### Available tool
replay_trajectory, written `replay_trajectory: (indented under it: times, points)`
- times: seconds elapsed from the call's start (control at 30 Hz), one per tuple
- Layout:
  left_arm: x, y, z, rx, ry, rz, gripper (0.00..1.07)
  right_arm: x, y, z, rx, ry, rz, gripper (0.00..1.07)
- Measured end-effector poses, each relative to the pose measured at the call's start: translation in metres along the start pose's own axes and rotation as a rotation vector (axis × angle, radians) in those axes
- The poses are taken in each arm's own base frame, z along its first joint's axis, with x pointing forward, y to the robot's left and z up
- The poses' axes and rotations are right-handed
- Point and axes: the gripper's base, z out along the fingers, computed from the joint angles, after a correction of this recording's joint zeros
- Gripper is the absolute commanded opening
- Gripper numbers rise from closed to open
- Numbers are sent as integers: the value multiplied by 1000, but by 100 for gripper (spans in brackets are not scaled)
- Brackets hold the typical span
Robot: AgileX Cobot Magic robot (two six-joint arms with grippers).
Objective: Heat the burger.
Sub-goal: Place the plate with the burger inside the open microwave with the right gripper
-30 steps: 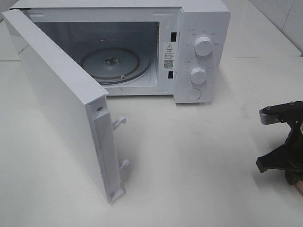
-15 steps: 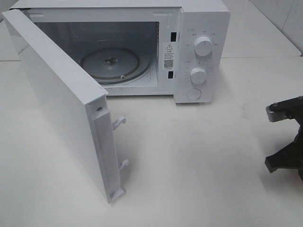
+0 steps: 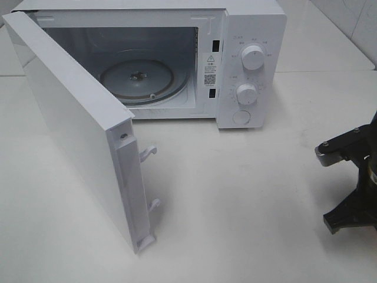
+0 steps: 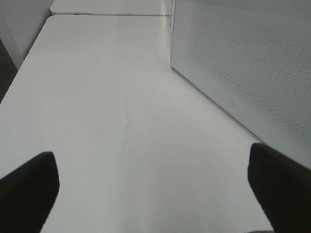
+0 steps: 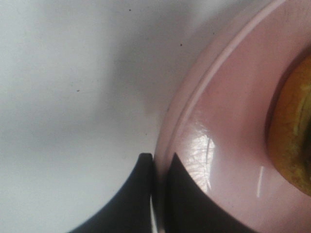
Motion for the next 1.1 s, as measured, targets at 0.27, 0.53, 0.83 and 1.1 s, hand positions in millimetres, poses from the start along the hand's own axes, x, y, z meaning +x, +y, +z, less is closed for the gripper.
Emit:
replay_trajectory:
  times: [0.27,0.53,0.83,1.1]
  points:
    - [0,0,0,0,0,0,98,9,5,-17,46,-50,-54,0]
    - [0,0,0,0,0,0,98,19,13,-35,67,-94,-118,0]
    - [0,0,0,0,0,0,98,34,27,-56,81,-158,-218,0]
    - [0,0,0,0,0,0,98,50,38,-71,90,-212,-316,0]
